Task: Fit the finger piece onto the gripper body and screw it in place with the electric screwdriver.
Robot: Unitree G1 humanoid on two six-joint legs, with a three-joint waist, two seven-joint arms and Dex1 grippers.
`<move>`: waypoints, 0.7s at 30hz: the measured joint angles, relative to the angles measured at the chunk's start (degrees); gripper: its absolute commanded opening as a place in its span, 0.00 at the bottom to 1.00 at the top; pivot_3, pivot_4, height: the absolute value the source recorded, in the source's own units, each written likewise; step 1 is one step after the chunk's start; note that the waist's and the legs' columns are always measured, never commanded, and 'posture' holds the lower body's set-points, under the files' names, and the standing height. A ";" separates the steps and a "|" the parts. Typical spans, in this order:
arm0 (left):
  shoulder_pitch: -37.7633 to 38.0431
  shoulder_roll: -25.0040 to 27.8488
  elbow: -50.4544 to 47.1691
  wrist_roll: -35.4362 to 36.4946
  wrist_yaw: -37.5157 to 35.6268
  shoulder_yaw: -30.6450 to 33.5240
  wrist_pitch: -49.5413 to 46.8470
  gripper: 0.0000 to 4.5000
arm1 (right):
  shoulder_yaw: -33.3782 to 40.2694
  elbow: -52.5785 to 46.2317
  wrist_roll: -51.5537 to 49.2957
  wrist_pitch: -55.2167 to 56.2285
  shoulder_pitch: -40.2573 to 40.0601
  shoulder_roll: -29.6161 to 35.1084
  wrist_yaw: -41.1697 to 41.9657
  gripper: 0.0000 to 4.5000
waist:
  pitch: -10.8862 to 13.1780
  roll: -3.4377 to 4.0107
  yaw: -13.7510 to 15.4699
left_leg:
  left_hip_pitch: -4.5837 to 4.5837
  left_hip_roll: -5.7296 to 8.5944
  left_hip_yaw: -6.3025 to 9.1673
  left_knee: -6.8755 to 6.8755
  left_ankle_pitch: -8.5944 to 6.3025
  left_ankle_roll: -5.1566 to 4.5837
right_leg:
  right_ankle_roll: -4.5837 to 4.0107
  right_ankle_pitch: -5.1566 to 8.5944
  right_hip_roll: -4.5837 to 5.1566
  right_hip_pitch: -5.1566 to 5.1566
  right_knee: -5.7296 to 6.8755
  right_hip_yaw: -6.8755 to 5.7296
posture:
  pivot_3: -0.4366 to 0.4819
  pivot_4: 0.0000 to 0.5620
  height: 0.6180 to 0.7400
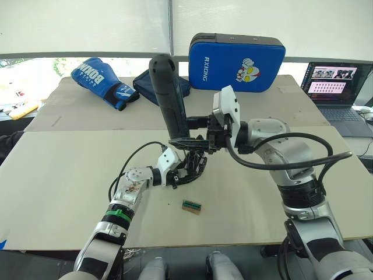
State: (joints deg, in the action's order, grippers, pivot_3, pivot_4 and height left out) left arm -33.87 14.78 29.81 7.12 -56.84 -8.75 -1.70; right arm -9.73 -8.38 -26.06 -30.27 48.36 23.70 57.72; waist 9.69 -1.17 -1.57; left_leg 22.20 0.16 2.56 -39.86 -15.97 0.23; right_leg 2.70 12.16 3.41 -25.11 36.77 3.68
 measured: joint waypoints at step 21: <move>-0.28 -0.02 0.54 -0.01 -0.33 -0.01 0.32 0.51 | 0.00 0.13 0.05 -0.14 0.60 0.43 1.10 0.43 | 0.00 0.00 0.02 | 0.01 0.00 0.00 0.00 0.00 0.00 | 0.00 0.00 0.00 0.00 0.00 0.00 | 0.48 0.27 1.00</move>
State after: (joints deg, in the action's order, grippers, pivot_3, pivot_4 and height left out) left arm -34.15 14.77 30.35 7.11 -57.17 -8.77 -1.38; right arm -9.73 -8.25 -26.01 -30.40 48.96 24.13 58.82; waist 9.69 -1.17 -1.55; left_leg 22.20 0.16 2.56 -39.86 -15.97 0.23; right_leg 2.70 12.16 3.42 -25.11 36.77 3.68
